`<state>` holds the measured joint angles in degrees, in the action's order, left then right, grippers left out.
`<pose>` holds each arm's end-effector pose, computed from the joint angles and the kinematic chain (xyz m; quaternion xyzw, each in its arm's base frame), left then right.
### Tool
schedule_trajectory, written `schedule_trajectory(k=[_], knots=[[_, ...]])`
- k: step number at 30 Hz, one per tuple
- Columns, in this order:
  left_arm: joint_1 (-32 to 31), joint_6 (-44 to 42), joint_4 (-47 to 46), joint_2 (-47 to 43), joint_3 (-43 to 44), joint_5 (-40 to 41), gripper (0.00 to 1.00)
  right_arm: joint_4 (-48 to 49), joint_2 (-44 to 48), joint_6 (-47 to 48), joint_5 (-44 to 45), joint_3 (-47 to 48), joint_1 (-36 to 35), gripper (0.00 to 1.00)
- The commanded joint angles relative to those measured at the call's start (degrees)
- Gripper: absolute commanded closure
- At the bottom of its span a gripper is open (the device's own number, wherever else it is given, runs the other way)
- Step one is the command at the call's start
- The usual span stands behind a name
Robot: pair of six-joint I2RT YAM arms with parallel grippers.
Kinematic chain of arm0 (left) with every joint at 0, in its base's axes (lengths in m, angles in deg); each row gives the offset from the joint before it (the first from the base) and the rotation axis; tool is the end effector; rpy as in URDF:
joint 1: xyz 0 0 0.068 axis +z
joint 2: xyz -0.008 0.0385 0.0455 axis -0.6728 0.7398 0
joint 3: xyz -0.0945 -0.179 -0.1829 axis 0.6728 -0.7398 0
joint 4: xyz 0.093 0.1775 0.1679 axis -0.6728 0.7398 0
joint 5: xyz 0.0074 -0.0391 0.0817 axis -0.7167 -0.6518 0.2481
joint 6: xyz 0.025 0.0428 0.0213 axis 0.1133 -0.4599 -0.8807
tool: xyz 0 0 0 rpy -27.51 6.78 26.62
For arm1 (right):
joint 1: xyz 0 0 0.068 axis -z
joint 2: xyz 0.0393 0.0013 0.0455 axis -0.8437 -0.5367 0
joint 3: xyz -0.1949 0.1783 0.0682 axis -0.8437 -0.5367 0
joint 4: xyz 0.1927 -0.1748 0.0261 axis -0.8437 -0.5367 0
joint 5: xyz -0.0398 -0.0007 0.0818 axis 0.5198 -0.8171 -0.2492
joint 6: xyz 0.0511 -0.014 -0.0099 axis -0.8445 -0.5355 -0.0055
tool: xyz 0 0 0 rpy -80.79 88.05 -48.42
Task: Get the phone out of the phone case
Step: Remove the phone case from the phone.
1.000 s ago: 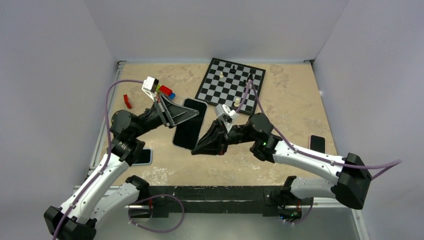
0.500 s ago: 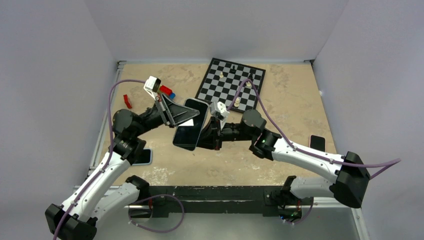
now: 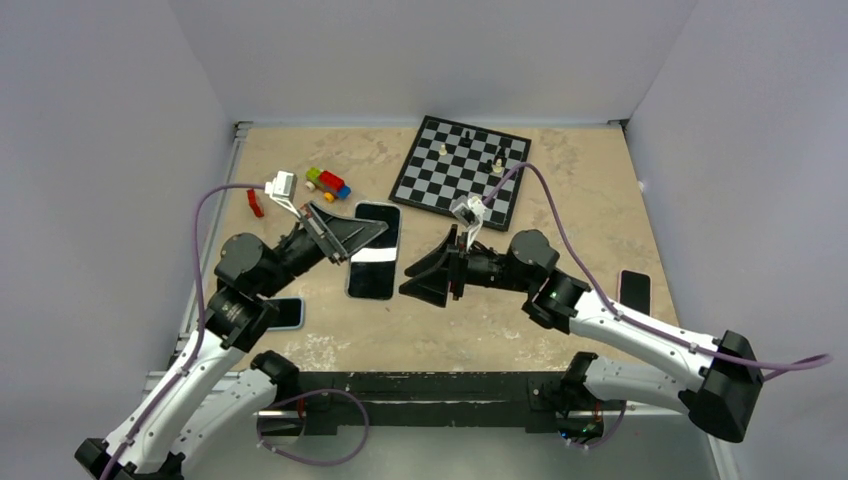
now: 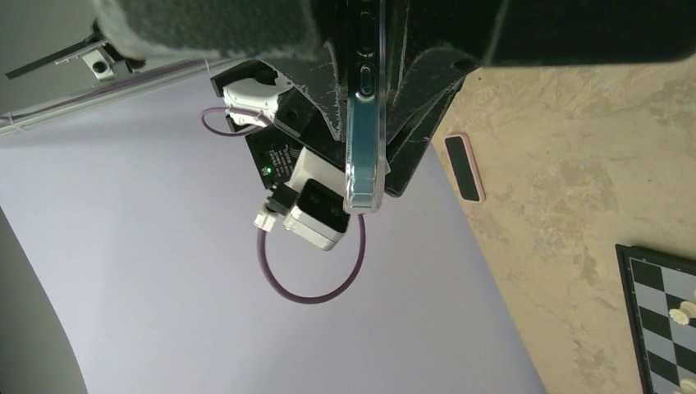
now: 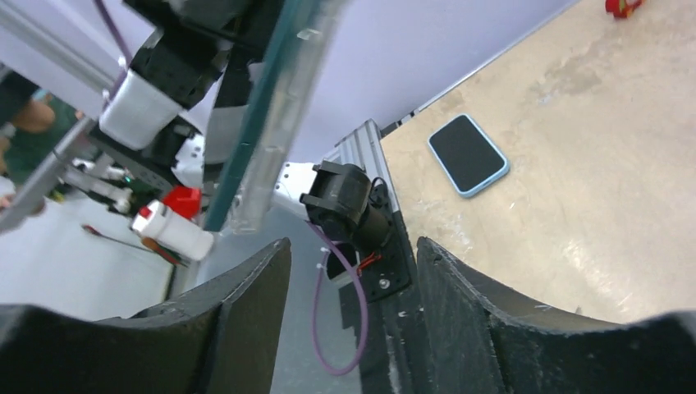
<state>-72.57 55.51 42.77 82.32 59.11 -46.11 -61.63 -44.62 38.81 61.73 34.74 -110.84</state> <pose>0.1298 -0.0911 0.3757 -0.0962 0.6424 -0.6622 0.3735 0.1320 0.2050 0.3314 -0.2805 0.6246 0.6121 0.3957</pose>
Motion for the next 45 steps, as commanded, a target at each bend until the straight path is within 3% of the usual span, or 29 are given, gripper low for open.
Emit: schedule_trajectory(k=[1, 6, 12, 20, 34, 39, 45], knots=[[-0.5, -1.0, 0.6, -3.0, 0.6, 8.1, 1.00, 5.4, -0.2, -15.4, 0.5, -1.4, 1.2, 0.42], [-0.5, -1.9, 3.5, -5.1, 0.4, 10.9, 1.00, 16.1, 0.2, -21.5, -1.3, -2.6, 1.3, 0.49], [-0.5, -2.2, 3.3, -7.0, -1.6, 14.1, 1.00, 20.7, -0.2, -23.5, -4.2, -3.1, 1.2, 0.57], [-0.6, 1.1, -1.0, -5.7, -3.6, 13.0, 1.00, 31.9, -5.6, -29.2, -7.5, -4.1, 0.8, 0.56], [-0.5, 1.5, -2.0, -5.5, -3.8, 13.0, 1.00, 25.8, -6.3, -25.9, -5.8, -3.6, 0.3, 0.53], [-0.5, -0.2, -0.7, -6.3, -3.4, 14.3, 1.00, 14.0, -2.3, -18.9, -1.4, -2.6, 0.2, 0.51], [-0.5, -1.4, -0.6, -5.3, -2.1, 13.4, 1.00, 15.2, -3.2, -18.8, -2.7, -1.3, -0.3, 0.54]])
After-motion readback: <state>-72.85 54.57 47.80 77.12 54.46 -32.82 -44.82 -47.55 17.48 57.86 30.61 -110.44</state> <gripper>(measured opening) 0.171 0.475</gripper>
